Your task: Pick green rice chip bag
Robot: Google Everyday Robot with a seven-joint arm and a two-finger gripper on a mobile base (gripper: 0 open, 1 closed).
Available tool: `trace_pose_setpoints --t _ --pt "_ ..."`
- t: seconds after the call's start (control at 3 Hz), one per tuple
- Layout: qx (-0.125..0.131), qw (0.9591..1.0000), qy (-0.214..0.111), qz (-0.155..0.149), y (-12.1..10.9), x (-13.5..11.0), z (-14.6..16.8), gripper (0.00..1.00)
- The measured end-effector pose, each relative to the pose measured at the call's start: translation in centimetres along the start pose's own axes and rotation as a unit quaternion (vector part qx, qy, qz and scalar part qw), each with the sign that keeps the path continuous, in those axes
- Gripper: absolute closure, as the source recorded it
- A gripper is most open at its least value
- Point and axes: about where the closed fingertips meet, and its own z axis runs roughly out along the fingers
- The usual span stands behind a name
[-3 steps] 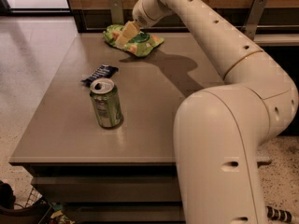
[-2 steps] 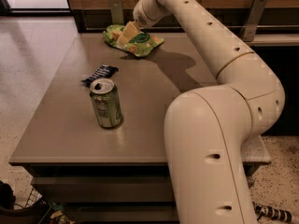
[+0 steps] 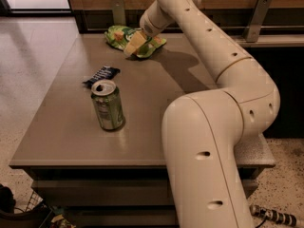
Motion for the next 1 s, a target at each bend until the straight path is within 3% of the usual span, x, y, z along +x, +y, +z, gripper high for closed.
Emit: trace_pose_setpoints --t 0.33,0.67,1.0 --pt "-0.043 0.9989 0.018 0.011 1.6 1.8 0.9 0.00" --pt "-0.091 0.9957 0.012 0.015 3.4 2.1 1.4 0.18" --pt "-0.096 0.9952 0.013 0.015 3.6 2.1 1.7 0.41"
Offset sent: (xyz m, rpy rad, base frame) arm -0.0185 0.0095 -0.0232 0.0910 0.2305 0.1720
